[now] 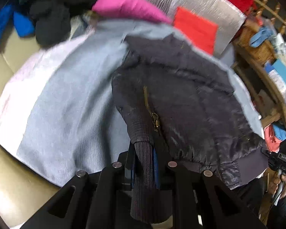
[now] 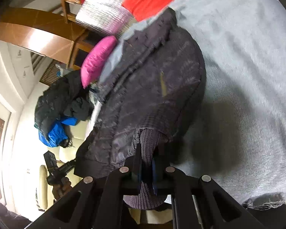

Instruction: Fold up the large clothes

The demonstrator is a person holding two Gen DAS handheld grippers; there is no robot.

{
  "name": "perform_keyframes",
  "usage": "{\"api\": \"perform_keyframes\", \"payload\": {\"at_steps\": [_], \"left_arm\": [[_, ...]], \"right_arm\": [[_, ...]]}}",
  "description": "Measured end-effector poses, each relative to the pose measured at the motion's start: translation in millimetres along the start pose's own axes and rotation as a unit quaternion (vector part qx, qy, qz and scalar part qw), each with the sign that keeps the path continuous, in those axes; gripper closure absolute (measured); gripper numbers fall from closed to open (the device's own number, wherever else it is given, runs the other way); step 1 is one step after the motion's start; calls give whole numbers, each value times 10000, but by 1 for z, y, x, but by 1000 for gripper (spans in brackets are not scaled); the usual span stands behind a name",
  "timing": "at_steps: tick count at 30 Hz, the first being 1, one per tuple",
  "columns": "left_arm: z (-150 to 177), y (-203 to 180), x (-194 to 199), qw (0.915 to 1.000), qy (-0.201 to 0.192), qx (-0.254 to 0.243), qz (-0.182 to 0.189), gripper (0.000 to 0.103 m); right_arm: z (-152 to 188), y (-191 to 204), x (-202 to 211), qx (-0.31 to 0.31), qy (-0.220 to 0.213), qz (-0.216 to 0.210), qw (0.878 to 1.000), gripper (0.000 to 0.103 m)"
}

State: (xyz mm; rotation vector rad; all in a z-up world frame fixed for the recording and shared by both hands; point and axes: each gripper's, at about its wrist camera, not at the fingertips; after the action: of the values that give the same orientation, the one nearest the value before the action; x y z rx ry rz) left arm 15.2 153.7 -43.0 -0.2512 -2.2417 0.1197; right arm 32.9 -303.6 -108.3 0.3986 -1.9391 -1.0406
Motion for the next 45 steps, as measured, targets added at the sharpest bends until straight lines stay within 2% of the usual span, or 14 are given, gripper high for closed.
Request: {"api": "perform_keyframes", "payload": {"at_steps": [2,5,11,14,15,17,20,24,27,32,35,39,42,45], "left_arm": [[-2,-1,-2,10000,-45,-35,-29,87],[4,3,-25,9991,420,-18,-99,87],[-3,0,-2,10000,-47,-27,17,87],[-5,6,-20,9995,325,23,19,87],[-9,7,-21,9995,305,30,78,87],[-23,4,-12,9998,87,-83,132,87],[-65,3,1,9984,-407,-88,382,87],[-129,13,-1,9944,-924,80,509,87],[-180,24,-19,9920,-1092,309,548,87],[-252,38,-62,9921,-1166,376,285,86],[-286,49,-106,9934,-1020,522,60,85],[-311,57,-178,9955,-630,663,-227,85],[-317,57,-209,9960,-487,641,-382,85],[-326,65,-222,9955,-546,743,-208,85]], "right_arm": [[-1,5,4,84,-83,-67,9999,94],[-4,-6,-7,-16,62,30,10000,94],[-4,5,5,125,-62,-135,9998,94],[-11,1,-5,94,33,-72,9999,94],[-13,-2,-9,37,80,-76,9999,94],[-17,3,-9,60,74,-185,9998,94],[-36,23,-4,201,-62,-457,9987,94],[-89,58,-3,358,-436,-872,9946,94],[-135,87,-8,437,-715,-1117,9902,94],[-220,130,-36,552,-1098,-959,9878,95],[-265,140,-60,454,-1229,-797,9882,95],[-313,133,-112,206,-1234,-300,9917,94],[-336,124,-140,46,-1198,-92,9928,95],[-352,116,-151,33,-1208,-49,9927,95]]}}
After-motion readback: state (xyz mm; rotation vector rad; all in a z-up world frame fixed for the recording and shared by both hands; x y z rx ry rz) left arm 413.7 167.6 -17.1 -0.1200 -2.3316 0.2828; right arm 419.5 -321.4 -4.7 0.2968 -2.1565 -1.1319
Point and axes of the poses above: each gripper's, at about its wrist camera, not at the fingertips, and x roughly against the way its jaws point, y to its left, z to its underside, and after that the axes turned 12 degrees about -x, right-handed
